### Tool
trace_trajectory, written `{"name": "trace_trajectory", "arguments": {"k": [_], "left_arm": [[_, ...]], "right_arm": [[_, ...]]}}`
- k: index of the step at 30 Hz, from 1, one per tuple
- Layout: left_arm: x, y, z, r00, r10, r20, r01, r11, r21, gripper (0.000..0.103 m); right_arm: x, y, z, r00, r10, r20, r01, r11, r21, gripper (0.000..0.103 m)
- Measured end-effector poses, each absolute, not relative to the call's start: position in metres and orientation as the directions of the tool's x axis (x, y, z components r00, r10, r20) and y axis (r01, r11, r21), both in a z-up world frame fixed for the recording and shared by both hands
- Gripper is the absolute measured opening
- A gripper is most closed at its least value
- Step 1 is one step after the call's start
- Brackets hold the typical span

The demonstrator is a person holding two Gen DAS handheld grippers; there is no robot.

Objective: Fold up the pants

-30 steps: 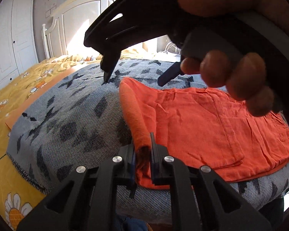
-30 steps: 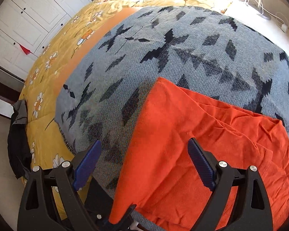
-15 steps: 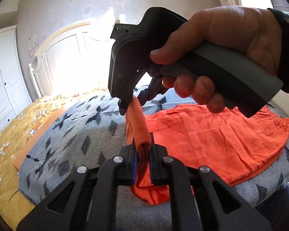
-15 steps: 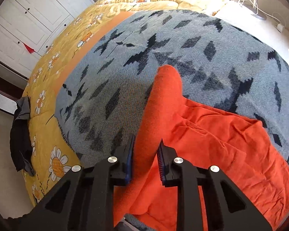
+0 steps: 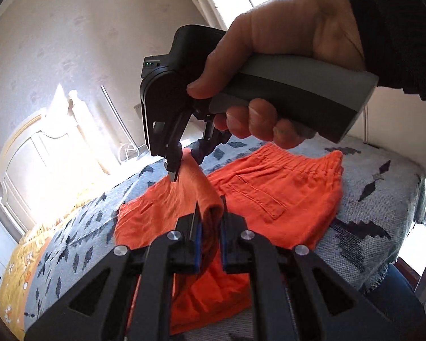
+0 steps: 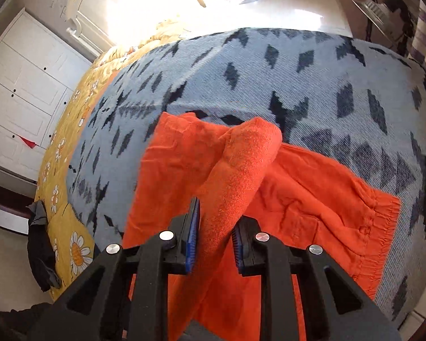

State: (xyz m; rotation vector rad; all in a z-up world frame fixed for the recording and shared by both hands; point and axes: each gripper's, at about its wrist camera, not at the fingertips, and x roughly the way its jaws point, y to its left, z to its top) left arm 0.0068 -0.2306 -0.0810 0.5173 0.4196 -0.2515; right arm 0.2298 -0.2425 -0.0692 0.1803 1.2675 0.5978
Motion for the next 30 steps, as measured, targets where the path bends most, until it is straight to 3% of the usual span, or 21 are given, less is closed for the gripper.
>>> {"name": "trace_trajectory", "arguments": {"k": [4,7,8,14,16,17,19,20,25,30], "left_arm": [[0.003,-0.257,-0.125,0.898,-0.081,-0.432,0.326,0.781,0.533,0.011],[-0.004,-0.263,-0.144,0.892,-0.085,-0.443,0.352,0.745,0.566,0.021],[-0.008,-0.263,-0.148,0.896,-0.088,-0.436,0.352,0.739,0.574,0.031],[-0.019,-0.259,-0.152,0.912,-0.079,-0.403,0.334,0.714,0.615,0.037],[-0.019,-0.260,-0.155,0.905,-0.083,-0.418,0.349,0.707,0.615,0.022],[-0.017,-0.261,-0.155,0.905,-0.078,-0.418,0.350,0.695,0.628,0.009],[-0.022,-0.263,-0.150,0.917,-0.087,-0.388,0.340,0.678,0.652,0.009],[-0.023,-0.263,-0.145,0.920,-0.092,-0.381,0.338,0.680,0.651,0.009],[-0.018,-0.278,-0.120,0.929,-0.140,-0.342,0.342,0.675,0.654,0.009],[-0.009,-0.312,-0.124,0.915,-0.187,-0.357,0.391,0.623,0.677,0.009]], "right_arm": [[0.231,-0.260,-0.117,0.133,0.480,-0.867,-0.304,0.853,0.425,0.023],[0.230,-0.268,-0.128,0.126,0.520,-0.845,-0.290,0.834,0.470,0.027],[0.229,-0.270,-0.128,0.129,0.535,-0.835,-0.289,0.826,0.484,0.031],[0.227,-0.274,-0.129,0.135,0.561,-0.817,-0.297,0.809,0.507,0.034],[0.227,-0.275,-0.128,0.137,0.565,-0.814,-0.302,0.806,0.509,0.033],[0.227,-0.275,-0.128,0.135,0.560,-0.817,-0.311,0.807,0.502,0.030],[0.226,-0.273,-0.124,0.132,0.533,-0.836,-0.333,0.818,0.469,0.014],[0.226,-0.272,-0.120,0.130,0.530,-0.838,-0.339,0.818,0.465,0.012],[0.227,-0.290,-0.089,0.185,0.511,-0.840,-0.341,0.835,0.432,0.009],[0.234,-0.330,-0.081,0.228,0.486,-0.844,-0.278,0.863,0.422,0.009]]}}
